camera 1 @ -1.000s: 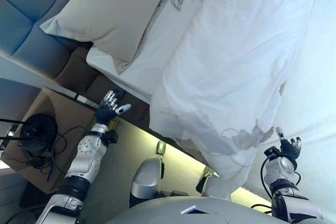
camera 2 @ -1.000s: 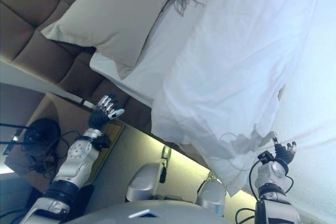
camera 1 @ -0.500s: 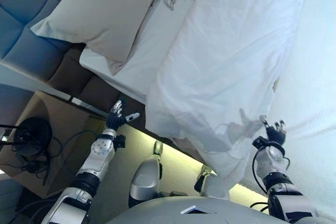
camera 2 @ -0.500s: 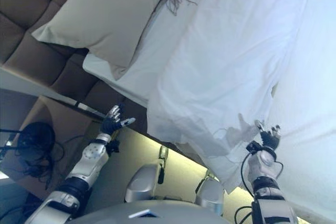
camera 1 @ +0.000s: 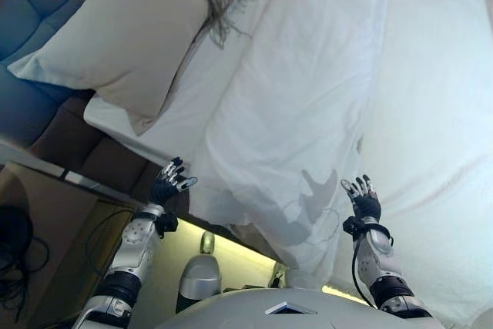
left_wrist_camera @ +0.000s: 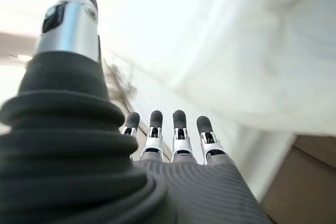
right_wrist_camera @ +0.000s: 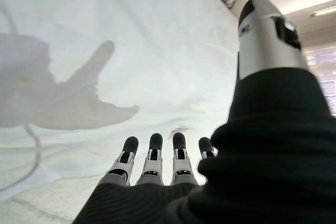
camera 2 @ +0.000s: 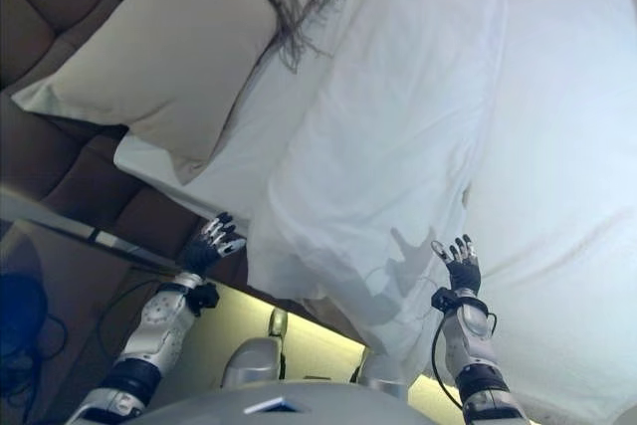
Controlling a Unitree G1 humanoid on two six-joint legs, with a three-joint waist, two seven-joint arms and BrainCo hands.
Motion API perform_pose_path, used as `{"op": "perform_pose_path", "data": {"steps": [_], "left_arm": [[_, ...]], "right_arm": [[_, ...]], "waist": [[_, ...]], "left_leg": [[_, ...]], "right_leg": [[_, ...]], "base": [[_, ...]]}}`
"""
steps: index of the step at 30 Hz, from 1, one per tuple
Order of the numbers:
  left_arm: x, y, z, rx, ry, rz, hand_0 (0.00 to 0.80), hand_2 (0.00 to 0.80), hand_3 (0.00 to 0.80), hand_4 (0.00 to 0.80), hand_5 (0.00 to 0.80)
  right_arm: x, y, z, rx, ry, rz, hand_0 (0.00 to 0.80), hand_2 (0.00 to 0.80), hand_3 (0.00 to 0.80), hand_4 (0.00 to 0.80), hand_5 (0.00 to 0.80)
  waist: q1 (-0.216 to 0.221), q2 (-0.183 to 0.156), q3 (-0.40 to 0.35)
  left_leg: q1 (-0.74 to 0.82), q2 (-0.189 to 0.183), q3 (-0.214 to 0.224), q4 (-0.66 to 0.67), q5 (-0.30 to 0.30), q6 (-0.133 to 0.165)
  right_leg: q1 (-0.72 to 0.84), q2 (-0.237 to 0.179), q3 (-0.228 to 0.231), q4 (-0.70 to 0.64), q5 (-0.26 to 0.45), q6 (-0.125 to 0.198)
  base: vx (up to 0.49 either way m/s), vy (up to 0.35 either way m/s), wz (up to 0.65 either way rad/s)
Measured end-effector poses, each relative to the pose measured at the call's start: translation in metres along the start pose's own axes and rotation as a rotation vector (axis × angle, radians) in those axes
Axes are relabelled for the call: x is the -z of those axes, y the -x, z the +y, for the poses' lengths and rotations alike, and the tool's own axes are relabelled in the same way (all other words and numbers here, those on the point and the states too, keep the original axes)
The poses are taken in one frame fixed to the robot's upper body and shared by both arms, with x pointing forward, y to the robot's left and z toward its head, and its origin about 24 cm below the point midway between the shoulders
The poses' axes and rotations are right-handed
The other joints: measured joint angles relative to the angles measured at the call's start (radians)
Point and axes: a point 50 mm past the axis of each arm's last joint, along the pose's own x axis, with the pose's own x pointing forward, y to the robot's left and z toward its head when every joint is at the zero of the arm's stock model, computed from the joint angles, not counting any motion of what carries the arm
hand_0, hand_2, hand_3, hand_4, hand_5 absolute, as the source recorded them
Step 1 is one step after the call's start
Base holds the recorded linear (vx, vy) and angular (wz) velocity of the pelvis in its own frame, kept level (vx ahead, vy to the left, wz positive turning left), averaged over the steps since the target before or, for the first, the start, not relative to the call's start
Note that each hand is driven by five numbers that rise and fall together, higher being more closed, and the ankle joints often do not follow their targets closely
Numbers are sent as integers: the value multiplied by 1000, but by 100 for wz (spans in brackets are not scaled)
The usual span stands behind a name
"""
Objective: Make the bed neatly
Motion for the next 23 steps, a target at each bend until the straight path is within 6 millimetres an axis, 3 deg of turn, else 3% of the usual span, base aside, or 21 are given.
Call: {"op": "perform_pose_path", "data": {"steps": [9, 23], "left_arm": [[0, 6, 13, -53, 56, 1, 0, 0, 0, 0, 0], [-3, 15, 16, -59, 101, -16, 0, 0, 0, 0, 0]], "right_arm": [[0, 8, -3, 28, 0, 2, 0, 0, 0, 0, 0], [10, 15, -10, -3, 5, 48, 0, 0, 0, 0, 0]], "waist": [[-44, 5, -88], [-46, 13, -97]], "left_leg": [[34, 13, 28, -6, -19, -3], [47, 16, 44, 0, -17, -12]], "right_leg": [[26, 13, 27, -10, 0, -1], [30, 19, 42, -22, 3, -4]], "base": [[29, 12, -9], [11, -3, -3]]}}
